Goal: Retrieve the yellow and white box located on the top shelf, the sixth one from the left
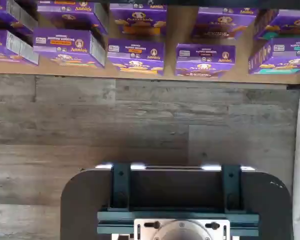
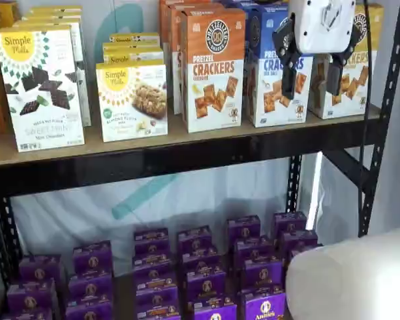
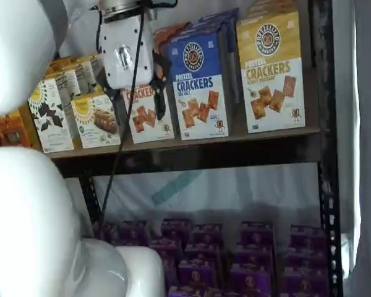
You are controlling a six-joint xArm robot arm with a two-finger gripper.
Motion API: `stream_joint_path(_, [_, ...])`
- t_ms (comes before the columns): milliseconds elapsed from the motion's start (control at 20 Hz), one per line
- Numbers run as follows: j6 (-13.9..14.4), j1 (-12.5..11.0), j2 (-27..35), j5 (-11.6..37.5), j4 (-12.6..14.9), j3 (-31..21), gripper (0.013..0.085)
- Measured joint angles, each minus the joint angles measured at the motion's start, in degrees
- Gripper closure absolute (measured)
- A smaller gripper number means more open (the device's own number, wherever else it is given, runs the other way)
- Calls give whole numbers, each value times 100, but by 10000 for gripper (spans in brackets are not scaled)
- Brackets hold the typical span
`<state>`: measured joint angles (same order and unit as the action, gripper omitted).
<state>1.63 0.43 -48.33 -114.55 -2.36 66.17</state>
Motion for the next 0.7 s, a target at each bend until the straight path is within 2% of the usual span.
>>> stream_joint_path(100, [-109,-208,-82,127,-224,-76,130])
stream_joint_path(250, [-142,-253,-85,138,-280,-86,130])
stream_joint_path(500, [-131,-159,-104,243,-89,-140,130])
stream_joint_path(700, [-284,-243,-103,466,111,-210,130])
